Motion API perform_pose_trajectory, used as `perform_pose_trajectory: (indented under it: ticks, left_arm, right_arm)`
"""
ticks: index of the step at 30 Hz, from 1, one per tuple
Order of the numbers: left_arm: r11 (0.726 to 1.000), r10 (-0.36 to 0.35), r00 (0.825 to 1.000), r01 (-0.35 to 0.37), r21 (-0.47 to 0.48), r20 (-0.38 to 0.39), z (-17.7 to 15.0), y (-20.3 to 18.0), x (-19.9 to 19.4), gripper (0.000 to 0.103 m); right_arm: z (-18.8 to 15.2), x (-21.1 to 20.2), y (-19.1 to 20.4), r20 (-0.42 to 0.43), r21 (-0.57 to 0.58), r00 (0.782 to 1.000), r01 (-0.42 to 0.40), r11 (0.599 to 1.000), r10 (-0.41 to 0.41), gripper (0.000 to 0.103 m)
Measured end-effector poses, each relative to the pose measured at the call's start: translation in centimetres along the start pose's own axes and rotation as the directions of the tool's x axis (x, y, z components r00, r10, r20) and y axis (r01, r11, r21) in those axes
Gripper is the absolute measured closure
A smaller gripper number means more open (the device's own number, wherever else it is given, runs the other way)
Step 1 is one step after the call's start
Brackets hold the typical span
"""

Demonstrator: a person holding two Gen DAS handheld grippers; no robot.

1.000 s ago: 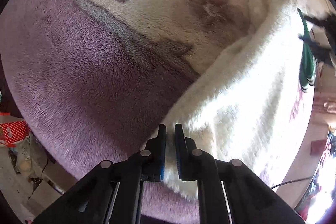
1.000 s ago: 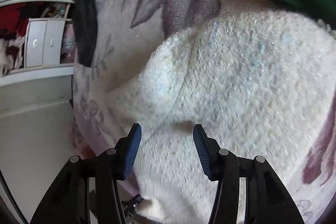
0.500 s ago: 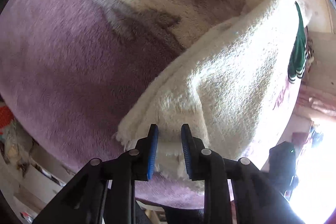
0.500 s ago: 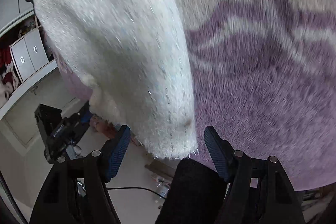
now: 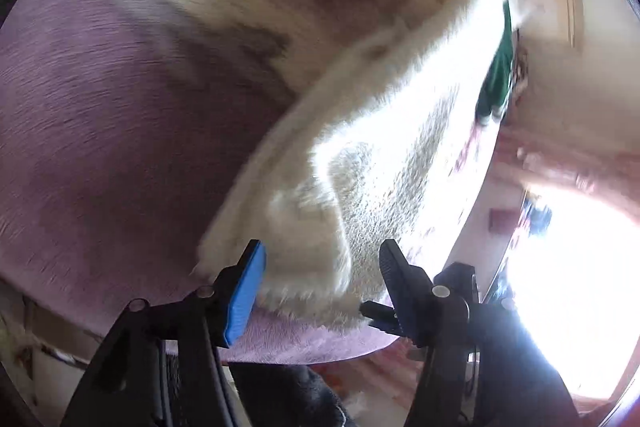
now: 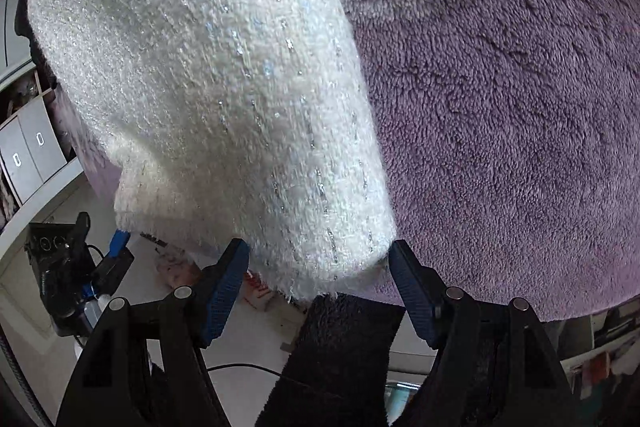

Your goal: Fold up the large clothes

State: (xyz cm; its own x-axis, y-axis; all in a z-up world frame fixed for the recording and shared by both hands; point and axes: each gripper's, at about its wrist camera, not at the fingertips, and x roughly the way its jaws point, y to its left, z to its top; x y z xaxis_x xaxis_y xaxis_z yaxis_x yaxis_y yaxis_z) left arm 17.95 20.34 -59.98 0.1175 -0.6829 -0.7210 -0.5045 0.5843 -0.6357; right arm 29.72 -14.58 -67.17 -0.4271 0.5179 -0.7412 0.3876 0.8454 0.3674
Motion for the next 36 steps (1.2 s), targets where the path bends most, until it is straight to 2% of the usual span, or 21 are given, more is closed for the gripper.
perform_pose_trajectory:
  ticks: [2, 4, 5, 6, 7, 9, 10, 13, 17, 19, 20, 22, 24, 25, 26, 28, 29, 32, 34, 35, 36]
  left_arm:
    - [0.991, 0.114, 0.993, -0.112, 0.077, -0.027, 0.5, -0.9, 2.4, 0.047]
    - [0.967, 0.209, 0.978, -0.207, 0.147, 0.006, 0.5, -1.5, 3.2, 0.047]
    - [0.956, 0.238, 0.971, -0.239, 0.169, 0.031, 0.4, -1.6, 3.1, 0.053]
    - [0.951, 0.246, 0.968, -0.25, 0.183, 0.047, 0.1, -1.6, 2.9, 0.066]
    - [0.941, 0.27, 0.961, -0.276, 0.193, 0.056, -0.2, -1.4, 2.6, 0.079]
    - [0.944, 0.253, 0.965, -0.262, 0.202, 0.067, -0.8, -0.7, 1.7, 0.081]
    - [0.945, 0.247, 0.967, -0.255, 0.203, 0.066, -1.0, -0.5, 1.3, 0.081]
    - [0.926, 0.281, 0.959, -0.281, 0.25, 0.038, -1.5, -0.3, 1.8, 0.082]
    - [0.918, 0.337, 0.941, -0.323, 0.229, -0.024, -0.8, 0.4, 4.2, 0.081]
    - [0.917, 0.347, 0.937, -0.334, 0.217, -0.023, -0.2, -1.0, 3.6, 0.076]
    - [0.907, 0.365, 0.931, -0.356, 0.224, 0.002, -0.3, -2.2, 2.4, 0.076]
    - [0.868, 0.416, 0.907, -0.419, 0.268, 0.069, -0.7, -4.8, 0.0, 0.074]
    - [0.826, 0.462, 0.878, -0.477, 0.299, 0.123, -0.3, -7.2, -1.1, 0.073]
    - [0.787, 0.503, 0.848, -0.53, 0.317, 0.167, 0.5, -8.8, -1.5, 0.068]
    - [0.766, 0.513, 0.837, -0.547, 0.337, 0.192, 1.3, -10.2, -1.6, 0.045]
    - [0.73, 0.512, 0.819, -0.574, 0.371, 0.26, 3.8, -12.5, -1.2, 0.008]
    - [0.716, 0.496, 0.812, -0.583, 0.384, 0.307, 5.7, -14.6, -0.8, 0.008]
    - [0.731, 0.42, 0.838, -0.54, 0.416, 0.35, 10.4, -18.8, 0.8, 0.008]
    - [0.737, 0.367, 0.84, -0.524, 0.426, 0.399, 13.8, -22.0, 1.6, 0.009]
    - [0.742, 0.336, 0.845, -0.51, 0.436, 0.416, 16.0, -23.4, 2.5, 0.016]
    - [0.744, 0.334, 0.846, -0.508, 0.434, 0.416, 18.3, -24.3, 3.8, 0.024]
  right_arm:
    - [-0.2, 0.6, 0.2, 0.012, 0.023, 1.0, -0.005, 1.0, 0.005, 0.028]
    - [-0.4, 1.5, 1.3, 0.029, 0.043, 1.0, 0.006, 0.999, -0.008, 0.028]
    - [0.3, 2.6, 2.4, 0.055, 0.053, 0.998, 0.013, 0.998, -0.016, 0.03]
    - [0.2, 2.8, 3.1, 0.087, 0.062, 0.996, 0.026, 0.998, -0.031, 0.047]
    - [0.1, 3.2, 3.8, 0.096, 0.072, 0.994, 0.039, 0.997, -0.046, 0.055]
    - [-0.4, 2.9, 4.1, 0.116, 0.088, 0.993, 0.023, 0.996, -0.033, 0.067]
    - [-0.6, 2.6, 4.4, 0.125, 0.084, 0.991, 0.026, 0.996, -0.037, 0.068]
    - [-1.2, 2.4, 5.0, 0.139, 0.067, 0.987, 0.067, 0.996, -0.075, 0.071]
    - [0.3, 4.6, 5.0, 0.081, 0.05, 0.99, 0.114, 0.992, -0.118, 0.069]
    - [-0.2, 4.3, 4.6, 0.035, 0.056, 0.995, 0.091, 0.994, -0.093, 0.066]
    - [-0.1, 3.8, 4.8, 0.014, 0.059, 0.998, 0.065, 0.996, -0.066, 0.062]
    - [-0.4, 1.5, 5.7, 0.015, 0.04, 0.999, 0.033, 0.999, -0.034, 0.06]
    - [-0.5, -1.6, 7.4, 0.063, -0.031, 0.998, 0.028, 0.999, -0.026, 0.06]
    - [-0.4, -2.8, 8.1, 0.08, -0.052, 0.996, 0.028, 0.998, -0.024, 0.06]
    - [-0.2, -4.0, 8.7, 0.099, -0.066, 0.995, 0.033, 0.997, -0.026, 0.055]
    - [1.0, -5.9, 10.1, 0.146, -0.095, 0.989, 0.041, 0.995, -0.027, 0.047]
    - [1.9, -6.6, 10.8, 0.166, -0.109, 0.986, 0.05, 0.993, -0.032, 0.046]
    - [6.6, -8.6, 13.6, 0.264, -0.122, 0.964, 0.08, 0.989, -0.045, 0.046]
    - [9.6, -9.9, 15.7, 0.356, -0.136, 0.934, 0.089, 0.987, -0.035, 0.046]
    - [11.4, -10.5, 17.0, 0.399, -0.149, 0.917, 0.095, 0.984, -0.029, 0.048]
    - [13.0, -11.0, 18.7, 0.425, -0.168, 0.905, 0.109, 0.98, -0.027, 0.057]
